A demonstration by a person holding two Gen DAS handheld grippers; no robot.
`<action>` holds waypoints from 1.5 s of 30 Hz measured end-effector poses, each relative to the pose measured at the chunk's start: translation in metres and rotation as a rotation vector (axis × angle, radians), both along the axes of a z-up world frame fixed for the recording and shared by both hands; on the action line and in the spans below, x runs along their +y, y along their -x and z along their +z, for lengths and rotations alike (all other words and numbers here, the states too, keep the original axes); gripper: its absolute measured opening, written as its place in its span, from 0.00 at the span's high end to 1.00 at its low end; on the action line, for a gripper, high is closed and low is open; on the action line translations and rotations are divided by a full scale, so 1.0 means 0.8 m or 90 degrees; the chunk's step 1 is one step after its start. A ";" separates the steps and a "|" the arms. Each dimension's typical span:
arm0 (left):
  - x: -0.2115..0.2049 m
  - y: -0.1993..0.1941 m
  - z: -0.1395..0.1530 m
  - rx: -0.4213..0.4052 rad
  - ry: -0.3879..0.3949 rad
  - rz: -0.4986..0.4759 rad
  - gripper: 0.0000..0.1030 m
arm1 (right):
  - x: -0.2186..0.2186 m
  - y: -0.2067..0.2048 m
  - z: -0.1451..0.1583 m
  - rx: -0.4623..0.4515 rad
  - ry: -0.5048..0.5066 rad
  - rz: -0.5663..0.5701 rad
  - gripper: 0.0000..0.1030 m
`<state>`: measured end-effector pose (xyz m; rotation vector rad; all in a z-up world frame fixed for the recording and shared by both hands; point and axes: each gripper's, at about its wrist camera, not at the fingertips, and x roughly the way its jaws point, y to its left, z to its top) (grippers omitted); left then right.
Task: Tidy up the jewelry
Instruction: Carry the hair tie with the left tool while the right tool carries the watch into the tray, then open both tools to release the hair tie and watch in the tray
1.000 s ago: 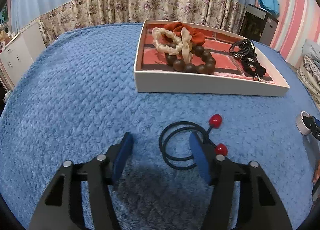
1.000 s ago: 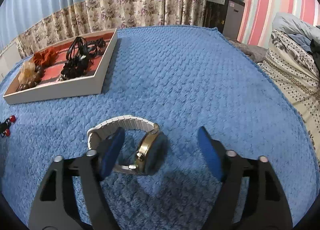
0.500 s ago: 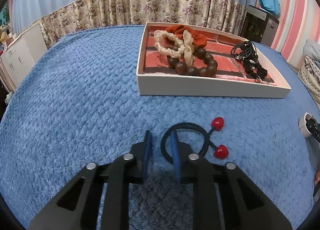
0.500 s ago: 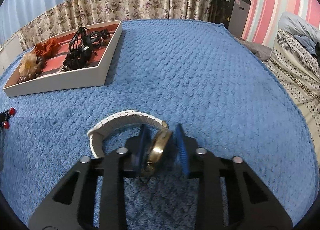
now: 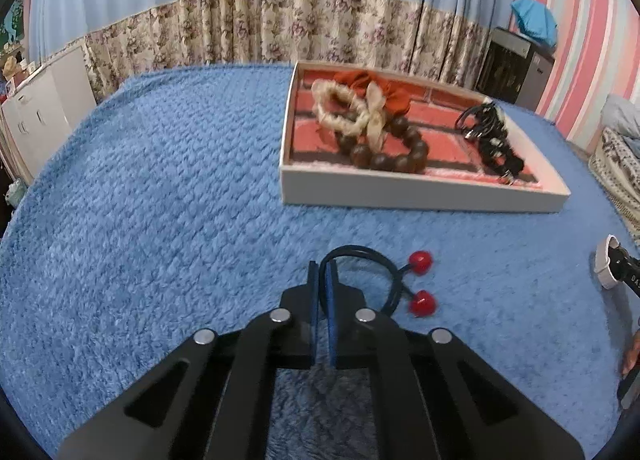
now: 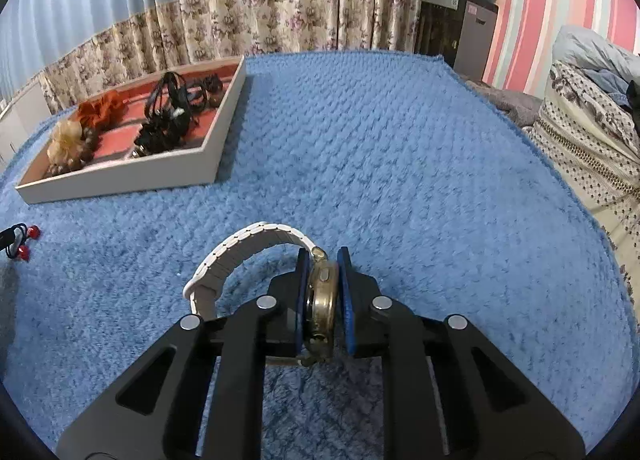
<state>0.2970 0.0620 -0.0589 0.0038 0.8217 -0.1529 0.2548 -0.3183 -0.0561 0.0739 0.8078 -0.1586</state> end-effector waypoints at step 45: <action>-0.047 -0.146 -0.014 0.013 -0.081 0.008 0.95 | 0.130 -0.196 0.000 0.009 -0.004 0.076 0.85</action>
